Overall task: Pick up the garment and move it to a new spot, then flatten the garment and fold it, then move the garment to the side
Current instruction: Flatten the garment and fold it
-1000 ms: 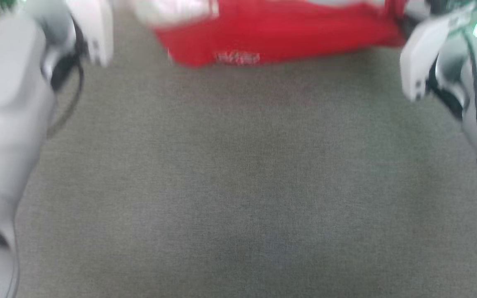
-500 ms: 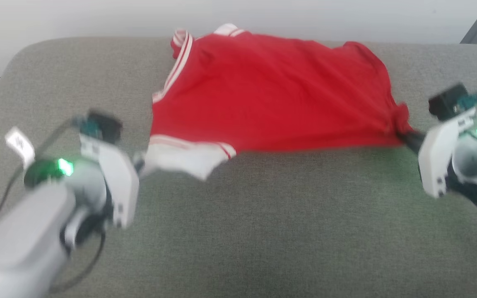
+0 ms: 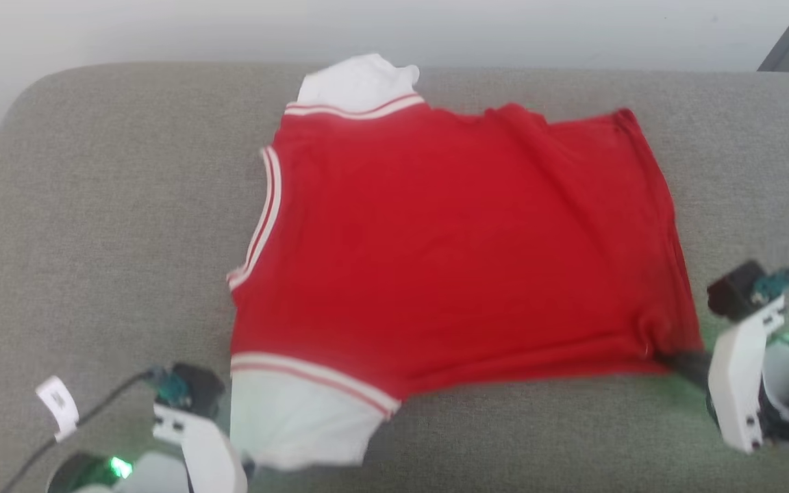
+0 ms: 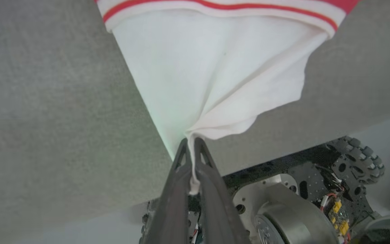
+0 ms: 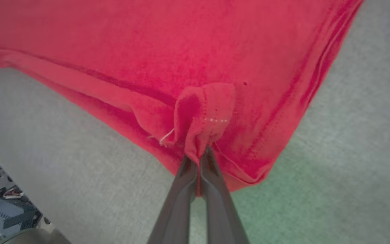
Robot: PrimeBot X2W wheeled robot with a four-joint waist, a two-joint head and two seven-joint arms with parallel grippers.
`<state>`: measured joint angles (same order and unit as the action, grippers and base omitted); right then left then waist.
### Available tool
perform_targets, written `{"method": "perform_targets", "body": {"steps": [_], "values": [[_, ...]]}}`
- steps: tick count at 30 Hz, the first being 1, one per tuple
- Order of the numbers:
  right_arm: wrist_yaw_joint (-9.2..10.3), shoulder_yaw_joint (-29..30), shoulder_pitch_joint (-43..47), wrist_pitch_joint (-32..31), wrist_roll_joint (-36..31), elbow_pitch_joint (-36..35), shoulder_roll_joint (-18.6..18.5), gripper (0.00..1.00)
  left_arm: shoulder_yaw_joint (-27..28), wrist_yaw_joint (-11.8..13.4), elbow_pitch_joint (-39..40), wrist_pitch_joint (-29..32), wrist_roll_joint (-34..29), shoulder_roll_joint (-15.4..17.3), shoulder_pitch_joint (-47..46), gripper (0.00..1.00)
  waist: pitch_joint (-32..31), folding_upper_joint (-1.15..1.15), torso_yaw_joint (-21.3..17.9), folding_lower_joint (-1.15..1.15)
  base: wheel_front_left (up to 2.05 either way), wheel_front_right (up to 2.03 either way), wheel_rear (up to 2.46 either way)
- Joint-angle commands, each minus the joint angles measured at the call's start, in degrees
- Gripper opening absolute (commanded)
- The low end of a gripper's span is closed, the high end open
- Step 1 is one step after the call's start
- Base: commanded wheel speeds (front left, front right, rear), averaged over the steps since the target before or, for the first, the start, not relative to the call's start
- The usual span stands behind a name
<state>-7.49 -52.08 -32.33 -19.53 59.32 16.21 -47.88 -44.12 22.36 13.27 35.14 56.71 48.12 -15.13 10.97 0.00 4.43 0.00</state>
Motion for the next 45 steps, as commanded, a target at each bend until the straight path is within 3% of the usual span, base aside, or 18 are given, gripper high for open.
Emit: {"method": "perform_targets", "body": {"steps": [1,13,20,23,28,39,45], "values": [[0.0,0.43,2.47,-0.97,1.36,-2.25,-1.24,0.0,-0.62,1.22,1.58,0.72,0.32,0.75,2.06,0.0,0.12,0.0,0.02,0.0,0.0,0.0,0.0],[-0.01,5.49,12.0,-1.54,2.33,-9.98,-4.53,0.0,-0.01,6.48,7.91,2.69,1.61,4.37,5.8,0.0,0.65,0.0,-0.67,0.0,0.0,0.0,0.0],[-0.01,12.42,12.52,-0.66,0.14,-10.86,-2.36,0.0,3.76,6.54,11.94,2.06,-2.33,8.64,0.05,0.0,0.12,0.0,-1.79,0.0,0.0,0.0,0.0],[-0.01,15.51,10.83,-1.56,-1.39,-10.18,-0.62,0.0,5.13,4.45,11.59,1.85,-4.7,10.12,-4.5,0.0,0.24,0.0,-2.36,0.0,0.0,0.0,0.0],[-0.01,19.11,7.04,-3.58,-5.11,-8.17,3.32,0.0,5.81,-0.59,7.19,2.09,-8.72,8.74,-13.98,0.0,1.35,0.0,-3.29,0.0,0.0,0.0,0.0],[-0.01,20.6,-4.12,-4.76,-13.76,1.38,11.94,0.0,1.95,-14.55,-19.34,-1.36,-12.3,-4.16,-31.01,0.0,7.06,0.0,-4.51,0.0,0.0,0.0,0.0],[-0.01,18.51,-8.16,-4.75,-15.48,6.85,14.96,0.0,-0.2,-19.65,-33.29,-2.43,-11.35,-10.76,-35.22,0.0,9.38,0.0,-4.56,0.0,0.0,0.0,0.0]]}}
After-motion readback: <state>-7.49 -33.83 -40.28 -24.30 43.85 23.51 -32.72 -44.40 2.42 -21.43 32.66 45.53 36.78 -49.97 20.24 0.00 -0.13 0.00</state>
